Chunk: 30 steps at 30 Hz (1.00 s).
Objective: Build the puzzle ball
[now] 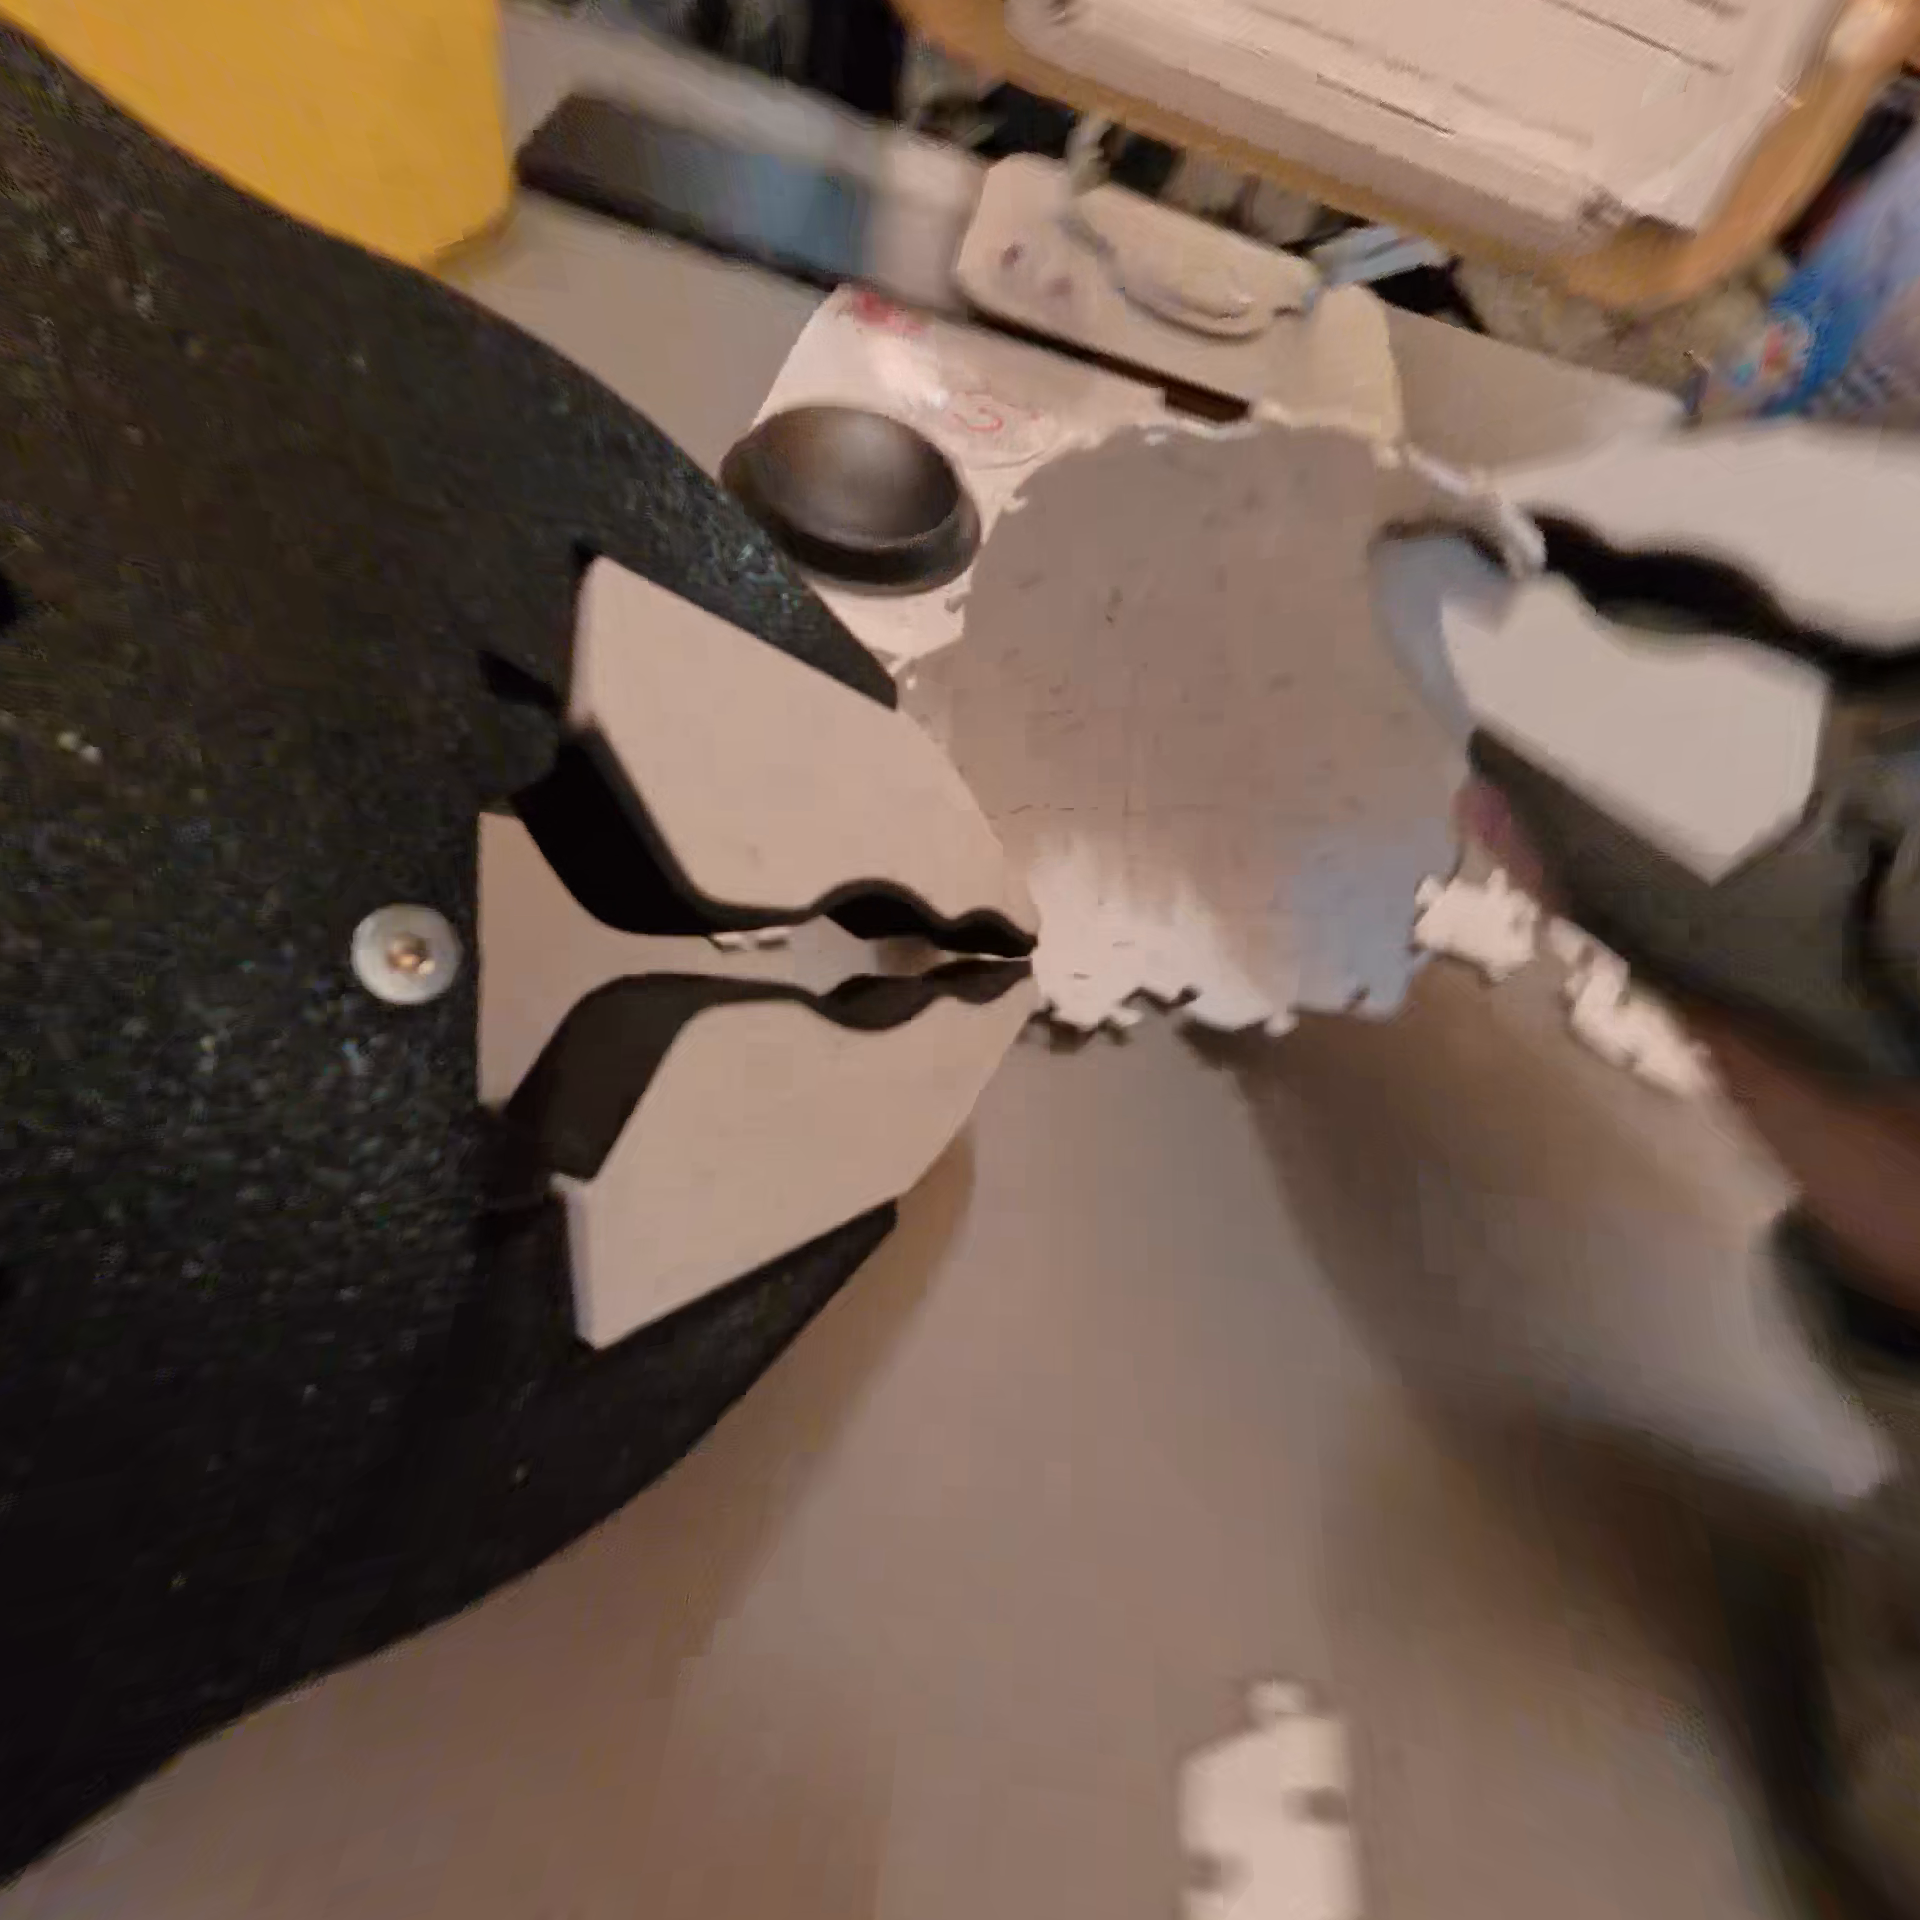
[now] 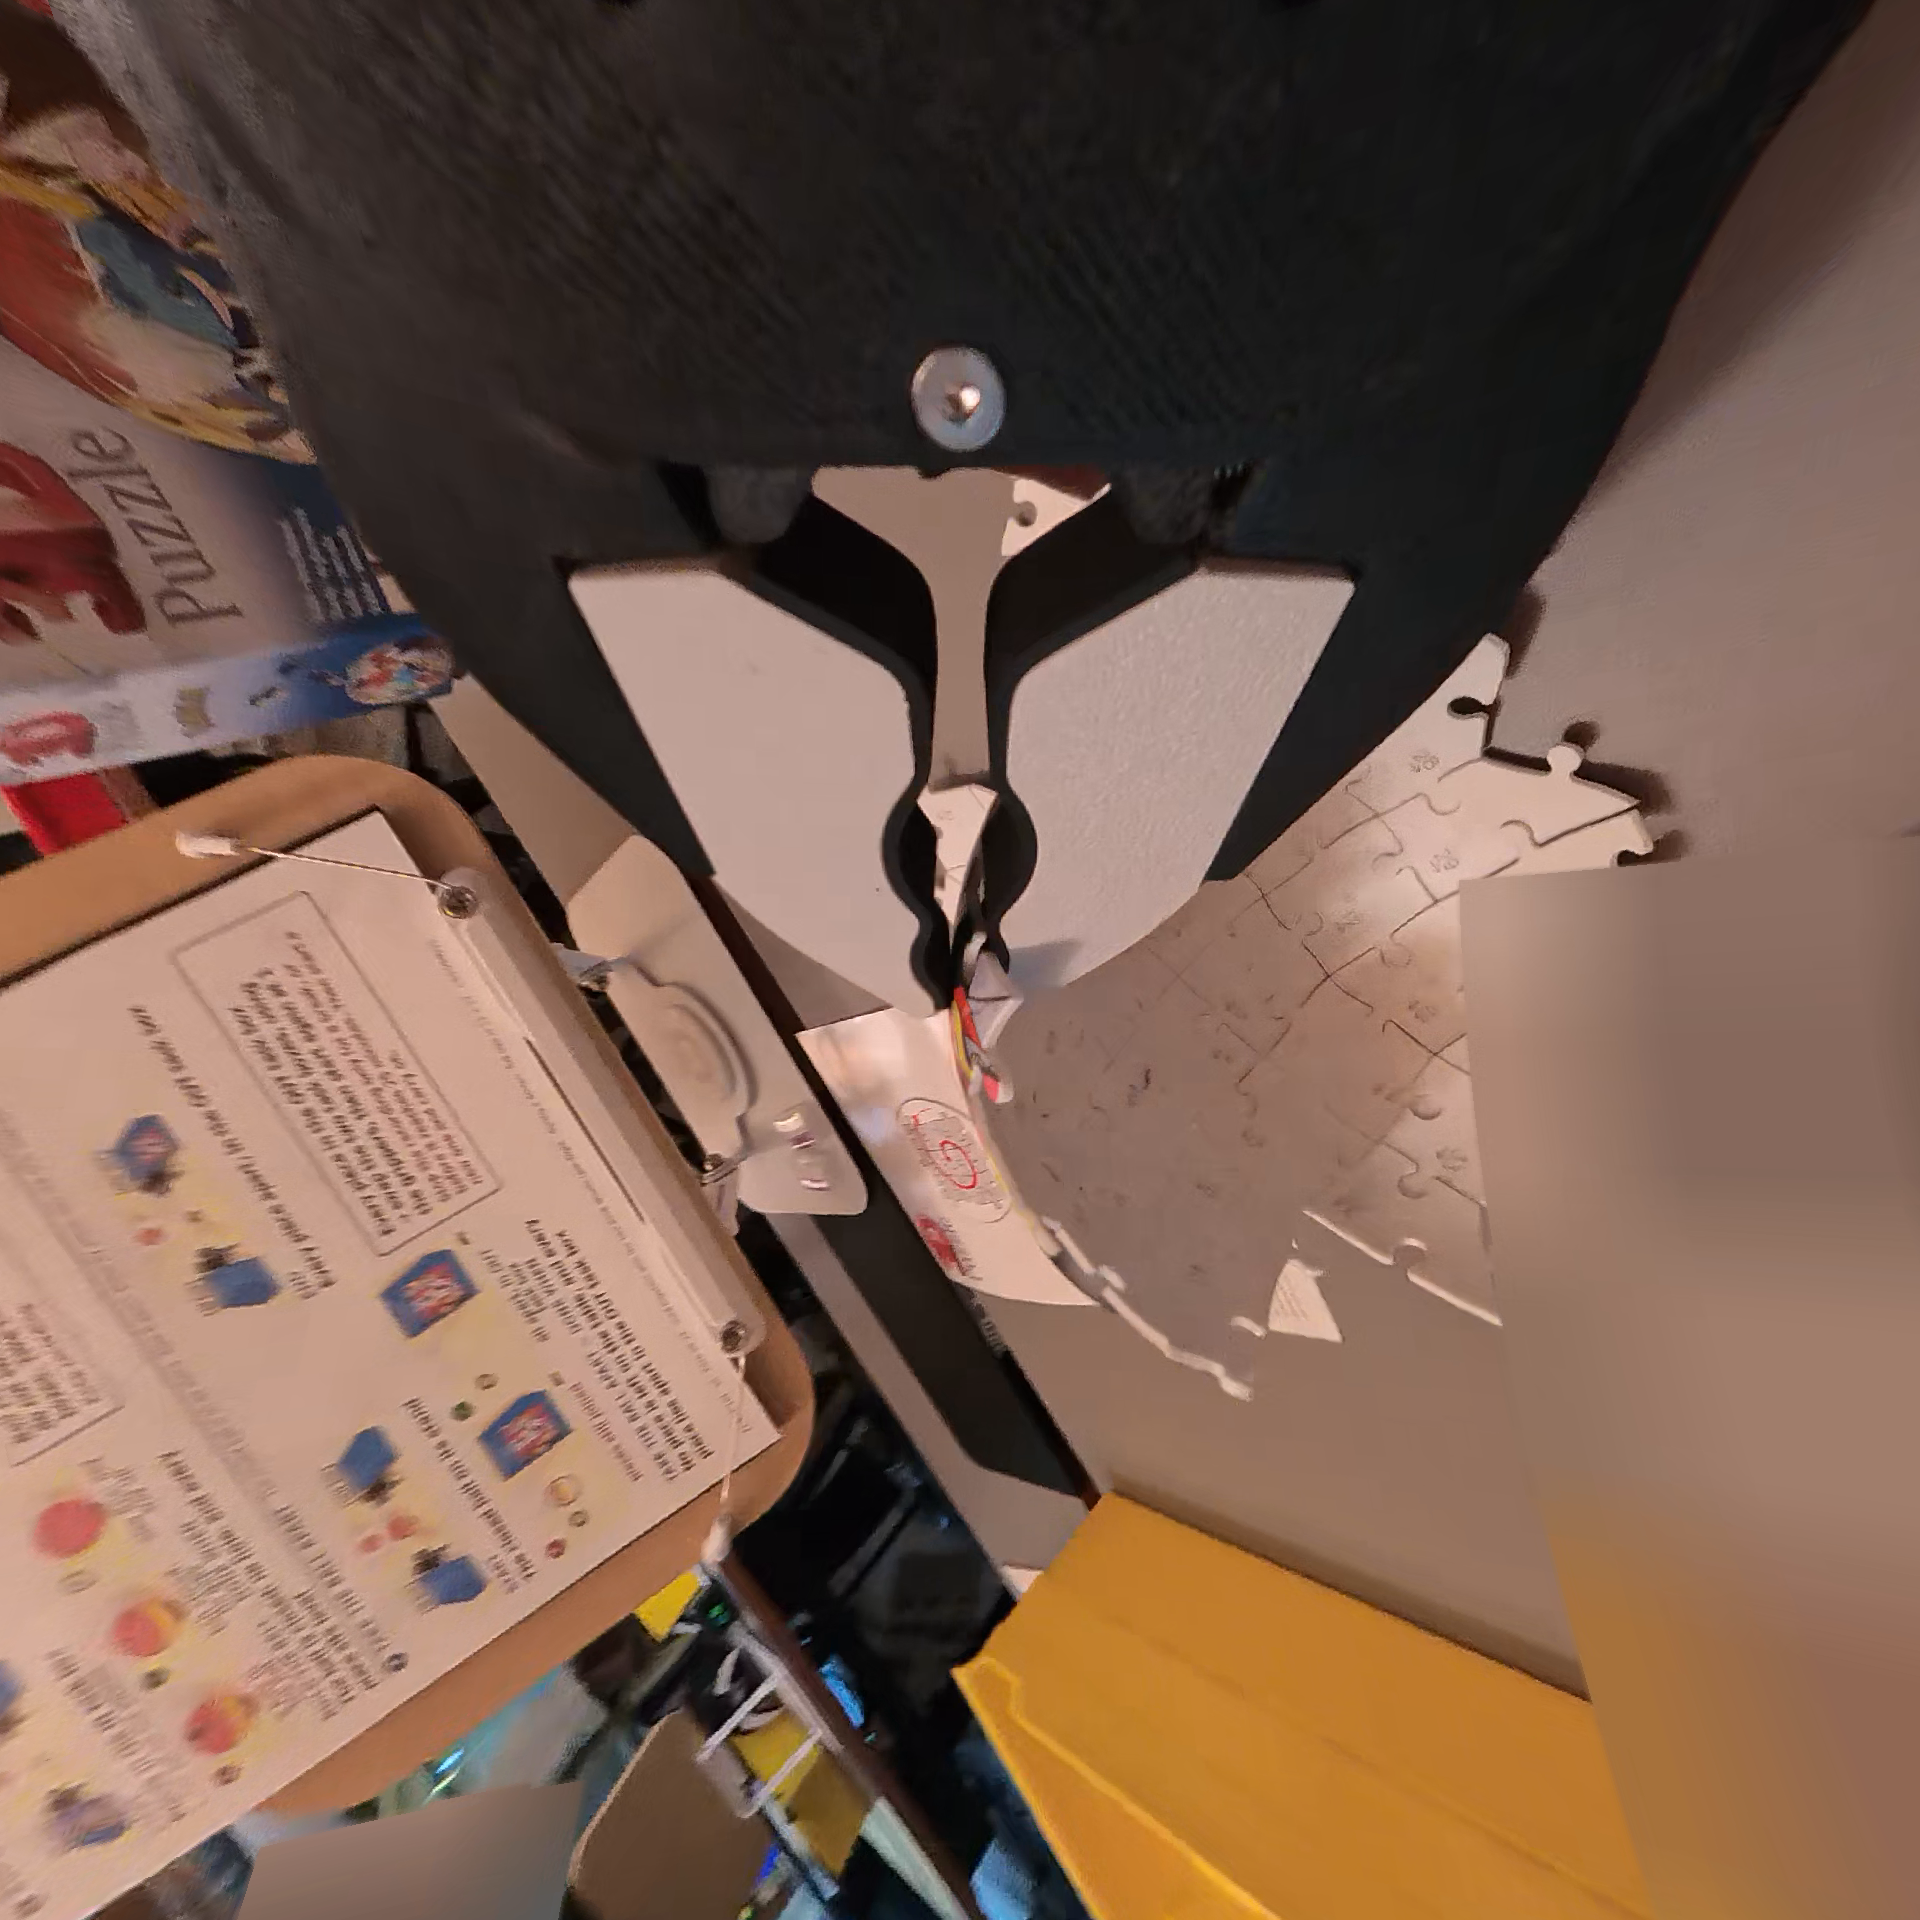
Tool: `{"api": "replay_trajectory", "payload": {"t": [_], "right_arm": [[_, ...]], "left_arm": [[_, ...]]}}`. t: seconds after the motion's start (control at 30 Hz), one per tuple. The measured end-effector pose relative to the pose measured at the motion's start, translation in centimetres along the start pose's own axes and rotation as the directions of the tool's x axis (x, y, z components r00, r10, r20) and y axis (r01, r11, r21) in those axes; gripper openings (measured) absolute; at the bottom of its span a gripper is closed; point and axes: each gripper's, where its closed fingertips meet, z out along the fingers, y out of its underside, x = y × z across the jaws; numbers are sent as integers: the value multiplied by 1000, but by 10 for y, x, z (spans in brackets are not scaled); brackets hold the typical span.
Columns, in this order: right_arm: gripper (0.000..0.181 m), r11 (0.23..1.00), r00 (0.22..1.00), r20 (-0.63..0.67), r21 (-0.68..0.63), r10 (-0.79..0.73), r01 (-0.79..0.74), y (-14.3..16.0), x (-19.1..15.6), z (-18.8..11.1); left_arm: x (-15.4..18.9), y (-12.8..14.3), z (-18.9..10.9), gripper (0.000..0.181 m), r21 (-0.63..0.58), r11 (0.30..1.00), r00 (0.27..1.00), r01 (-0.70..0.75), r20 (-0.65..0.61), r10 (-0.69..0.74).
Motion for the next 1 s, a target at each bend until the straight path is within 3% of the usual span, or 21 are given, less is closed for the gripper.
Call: {"api": "replay_trajectory", "payload": {"t": [0.03, 0.13, 0.2, 0.3, 0.6, 1.0], "right_arm": [[3, 1000, 1000, -27, 10, -1, 1, 0, 0, -3], [3, 997, 993, -98, 42, -60, 64, -5, -2, -10], [4, 992, 984, -144, 48, -107, 115, -8, -4, -14], [3, 986, 971, -194, 57, -142, 156, -12, -6, -20], [3, 975, 950, -269, 113, -157, 193, -16, -11, -33], [3, 978, 951, -284, 125, -125, 166, -13, -8, -32]], "left_arm": [[-3, -5, 3, 0, 12, 991, 990, 135, 27, -135], [-16, 0, 16, 0, -15, 903, 892, 429, 167, -420], [-20, 11, 21, 0, -54, 858, 833, 511, 277, -479], [-4, 12, 35, 0, -97, 806, 795, 584, 267, -544], [-4, 33, 56, 0, -185, 783, 782, 594, 359, -509], [-10, 34, 62, 0, -212, 788, 791, 578, 383, -478]]}}
